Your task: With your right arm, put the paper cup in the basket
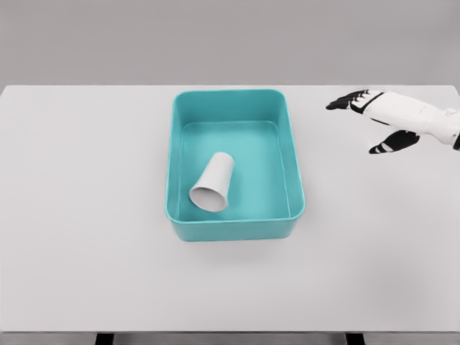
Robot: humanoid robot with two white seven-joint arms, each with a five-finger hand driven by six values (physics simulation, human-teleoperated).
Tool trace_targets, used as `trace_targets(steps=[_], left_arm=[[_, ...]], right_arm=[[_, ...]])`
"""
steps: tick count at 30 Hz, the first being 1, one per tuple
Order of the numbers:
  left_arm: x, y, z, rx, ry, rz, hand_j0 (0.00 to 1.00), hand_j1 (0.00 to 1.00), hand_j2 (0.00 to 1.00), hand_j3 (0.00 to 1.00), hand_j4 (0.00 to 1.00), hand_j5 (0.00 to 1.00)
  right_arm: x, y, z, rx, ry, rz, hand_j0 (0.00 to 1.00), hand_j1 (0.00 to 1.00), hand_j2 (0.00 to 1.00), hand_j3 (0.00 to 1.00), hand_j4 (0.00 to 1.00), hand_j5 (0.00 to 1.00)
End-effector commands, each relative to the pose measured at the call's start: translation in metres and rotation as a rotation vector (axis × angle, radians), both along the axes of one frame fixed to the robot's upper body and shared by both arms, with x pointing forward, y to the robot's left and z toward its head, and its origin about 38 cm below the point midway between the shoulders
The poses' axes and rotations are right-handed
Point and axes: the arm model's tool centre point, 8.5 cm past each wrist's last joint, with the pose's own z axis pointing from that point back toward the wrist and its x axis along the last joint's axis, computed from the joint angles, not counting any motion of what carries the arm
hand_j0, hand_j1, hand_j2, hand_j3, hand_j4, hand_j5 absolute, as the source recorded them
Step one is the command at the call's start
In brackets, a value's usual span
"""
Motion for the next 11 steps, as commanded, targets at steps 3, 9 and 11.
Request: trace_targets(steps=[3, 9, 11], left_arm=[[0.0, 0.0, 0.0, 0.0, 0.0, 0.0, 1.0, 1.0, 1.0, 1.0, 1.0, 1.0], [-0.001, 0.0, 0.0, 0.0, 0.004, 0.006, 1.0, 1.0, 1.0, 1.0, 1.0, 1.0], [-0.007, 0.0, 0.0, 0.0, 0.021, 0.008, 1.0, 1.0, 1.0, 1.0, 1.0, 1.0]], right_arm=[[-0.007, 0.001, -0.004, -0.102, -0.023, 0.04, 1.0, 1.0, 1.0, 1.0, 1.0, 1.0], [-0.013, -0.007, -0.009, -0.116, -0.006, 0.03, 1.0, 1.0, 1.0, 1.0, 1.0, 1.0], [-0.017, -0.015, -0.012, -0.125, 0.006, 0.016, 1.0, 1.0, 1.0, 1.0, 1.0, 1.0]])
